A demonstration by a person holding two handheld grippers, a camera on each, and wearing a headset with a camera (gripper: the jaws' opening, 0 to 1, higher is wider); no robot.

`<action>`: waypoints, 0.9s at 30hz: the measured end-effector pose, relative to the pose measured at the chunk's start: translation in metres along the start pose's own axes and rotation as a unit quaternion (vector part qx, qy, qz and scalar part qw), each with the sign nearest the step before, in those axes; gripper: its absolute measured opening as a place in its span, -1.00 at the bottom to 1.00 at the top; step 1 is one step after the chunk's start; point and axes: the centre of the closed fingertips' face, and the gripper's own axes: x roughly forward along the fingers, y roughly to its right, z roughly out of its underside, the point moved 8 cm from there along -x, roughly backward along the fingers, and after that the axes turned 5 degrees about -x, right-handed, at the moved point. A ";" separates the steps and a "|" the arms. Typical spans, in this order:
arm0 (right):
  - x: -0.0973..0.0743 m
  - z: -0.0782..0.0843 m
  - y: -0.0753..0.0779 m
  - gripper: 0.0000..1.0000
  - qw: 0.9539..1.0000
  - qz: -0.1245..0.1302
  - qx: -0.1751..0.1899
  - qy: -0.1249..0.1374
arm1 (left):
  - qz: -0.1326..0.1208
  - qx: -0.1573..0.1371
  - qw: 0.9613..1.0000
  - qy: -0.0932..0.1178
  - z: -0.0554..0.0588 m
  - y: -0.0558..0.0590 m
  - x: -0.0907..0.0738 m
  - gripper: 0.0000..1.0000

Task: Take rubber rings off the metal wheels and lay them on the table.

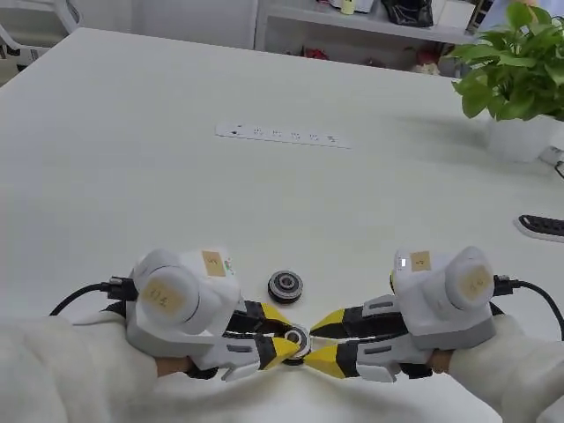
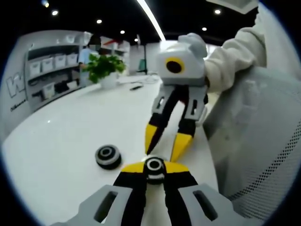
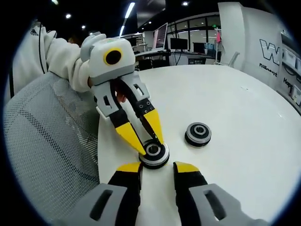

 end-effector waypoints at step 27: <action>0.001 0.001 -0.002 -0.77 0.999 -0.010 -0.034 -0.021 | -0.001 -0.004 1.000 0.004 0.001 0.000 0.000 -0.72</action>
